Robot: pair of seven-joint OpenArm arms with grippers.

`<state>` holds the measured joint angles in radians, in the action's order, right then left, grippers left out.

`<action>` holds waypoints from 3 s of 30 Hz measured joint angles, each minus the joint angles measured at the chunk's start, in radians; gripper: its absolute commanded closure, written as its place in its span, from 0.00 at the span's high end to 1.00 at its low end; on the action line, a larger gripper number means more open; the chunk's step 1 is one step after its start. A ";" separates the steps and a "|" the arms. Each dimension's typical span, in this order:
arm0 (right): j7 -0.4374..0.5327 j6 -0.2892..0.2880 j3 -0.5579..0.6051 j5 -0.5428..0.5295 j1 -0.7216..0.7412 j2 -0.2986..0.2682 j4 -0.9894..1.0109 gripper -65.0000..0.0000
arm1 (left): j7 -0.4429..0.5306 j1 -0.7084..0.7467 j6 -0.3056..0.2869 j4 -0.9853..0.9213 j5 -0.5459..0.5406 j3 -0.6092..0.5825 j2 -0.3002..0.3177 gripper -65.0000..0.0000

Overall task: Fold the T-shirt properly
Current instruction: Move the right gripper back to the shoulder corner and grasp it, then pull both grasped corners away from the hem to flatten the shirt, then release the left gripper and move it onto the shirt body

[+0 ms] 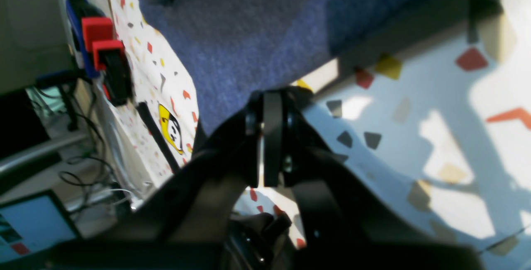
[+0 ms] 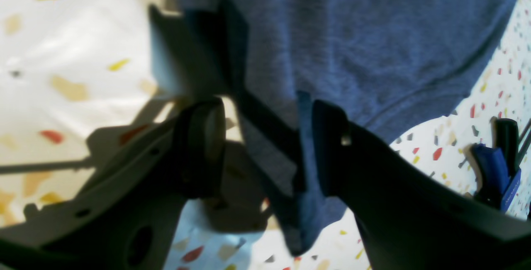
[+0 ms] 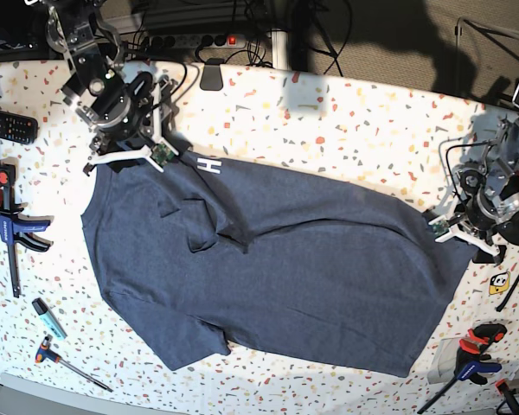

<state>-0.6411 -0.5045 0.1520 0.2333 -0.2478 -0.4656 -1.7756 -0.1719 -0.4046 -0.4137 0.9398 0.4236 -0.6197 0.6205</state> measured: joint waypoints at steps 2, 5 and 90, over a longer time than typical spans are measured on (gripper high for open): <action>-0.001 0.002 0.000 0.024 0.001 0.000 0.005 0.51 | 0.000 0.000 0.000 0.000 0.000 0.000 0.000 0.00; -0.002 0.003 0.000 0.029 0.001 0.000 0.007 0.43 | -0.001 0.000 0.000 0.000 0.000 0.000 0.000 0.00; 0.073 0.232 -0.394 -0.170 -0.512 -0.080 -0.360 0.29 | -0.413 0.579 0.226 1.031 -0.426 -0.004 0.281 0.54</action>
<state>-0.5682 -0.2722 -0.2417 0.0631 -0.7601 -0.5461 -2.1353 -0.5846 0.1749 -0.1875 1.9705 -0.0021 -0.6235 0.9012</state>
